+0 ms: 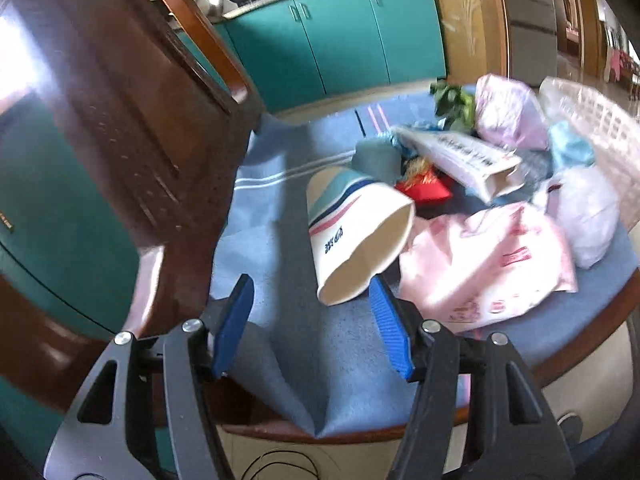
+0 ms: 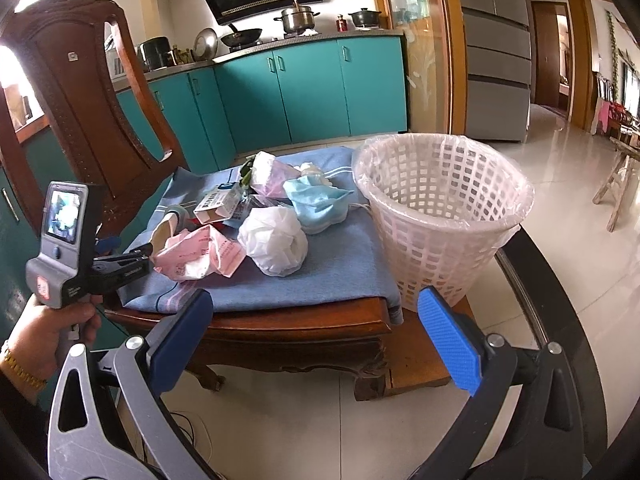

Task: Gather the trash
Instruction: 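Grasp the white paper cup with the left tool while the right tool grasps the medicine box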

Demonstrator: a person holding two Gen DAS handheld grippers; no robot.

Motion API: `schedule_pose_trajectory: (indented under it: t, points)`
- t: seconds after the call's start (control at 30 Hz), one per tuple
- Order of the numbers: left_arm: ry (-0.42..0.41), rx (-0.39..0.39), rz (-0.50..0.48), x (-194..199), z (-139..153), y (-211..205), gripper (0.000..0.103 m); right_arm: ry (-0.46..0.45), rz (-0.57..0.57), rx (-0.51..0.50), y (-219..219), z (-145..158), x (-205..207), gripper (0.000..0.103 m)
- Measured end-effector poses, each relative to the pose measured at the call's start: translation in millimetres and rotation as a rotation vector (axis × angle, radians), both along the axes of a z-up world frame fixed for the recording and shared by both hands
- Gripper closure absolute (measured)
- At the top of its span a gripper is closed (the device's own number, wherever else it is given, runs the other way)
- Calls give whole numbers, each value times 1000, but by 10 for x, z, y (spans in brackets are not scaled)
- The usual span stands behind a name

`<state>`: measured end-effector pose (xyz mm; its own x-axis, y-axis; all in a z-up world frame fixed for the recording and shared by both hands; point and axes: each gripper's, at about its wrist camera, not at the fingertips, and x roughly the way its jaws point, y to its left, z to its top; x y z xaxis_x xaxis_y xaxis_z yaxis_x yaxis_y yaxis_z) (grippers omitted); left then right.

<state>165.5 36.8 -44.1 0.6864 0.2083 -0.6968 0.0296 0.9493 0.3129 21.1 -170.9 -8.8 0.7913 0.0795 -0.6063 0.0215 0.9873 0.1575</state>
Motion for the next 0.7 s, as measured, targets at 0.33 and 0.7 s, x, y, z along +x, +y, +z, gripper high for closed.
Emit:
schedule_pose_trajectory:
  t: [0.33,0.7]
  points:
    - [-18,-63,-10,204,-85,51,99,6,56,-12,162,-12,241,3]
    - [-376,-423,5,-782,1001,273,100,86,235,-78,992,-30,1327,7]
